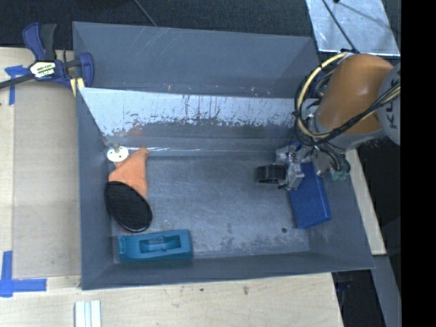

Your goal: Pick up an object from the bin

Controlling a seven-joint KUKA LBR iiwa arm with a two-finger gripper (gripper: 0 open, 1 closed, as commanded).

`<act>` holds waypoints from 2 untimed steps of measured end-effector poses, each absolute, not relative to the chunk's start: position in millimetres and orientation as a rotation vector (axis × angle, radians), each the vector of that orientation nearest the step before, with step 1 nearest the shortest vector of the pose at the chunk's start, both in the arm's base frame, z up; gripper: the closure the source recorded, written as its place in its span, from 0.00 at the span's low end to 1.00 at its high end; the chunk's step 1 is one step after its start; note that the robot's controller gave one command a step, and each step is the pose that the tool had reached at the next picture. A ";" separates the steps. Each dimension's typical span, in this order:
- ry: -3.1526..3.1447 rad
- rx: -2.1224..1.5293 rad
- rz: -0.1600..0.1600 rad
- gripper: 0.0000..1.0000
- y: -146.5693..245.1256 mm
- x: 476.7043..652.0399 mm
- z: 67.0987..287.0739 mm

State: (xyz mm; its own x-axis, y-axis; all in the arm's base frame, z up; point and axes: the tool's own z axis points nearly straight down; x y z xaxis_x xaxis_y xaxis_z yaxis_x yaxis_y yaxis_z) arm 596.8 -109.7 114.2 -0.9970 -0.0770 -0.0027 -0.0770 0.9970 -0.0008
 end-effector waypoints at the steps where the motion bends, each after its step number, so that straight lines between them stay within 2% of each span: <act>1: 3.137 -0.122 -0.001 1.00 -109.6 596.8 114.1; 2: 3.130 -0.190 -0.002 1.00 -128.8 599.7 262.8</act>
Offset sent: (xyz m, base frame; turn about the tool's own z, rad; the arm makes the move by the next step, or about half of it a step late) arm 0.0016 -0.0183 0.1472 -0.0472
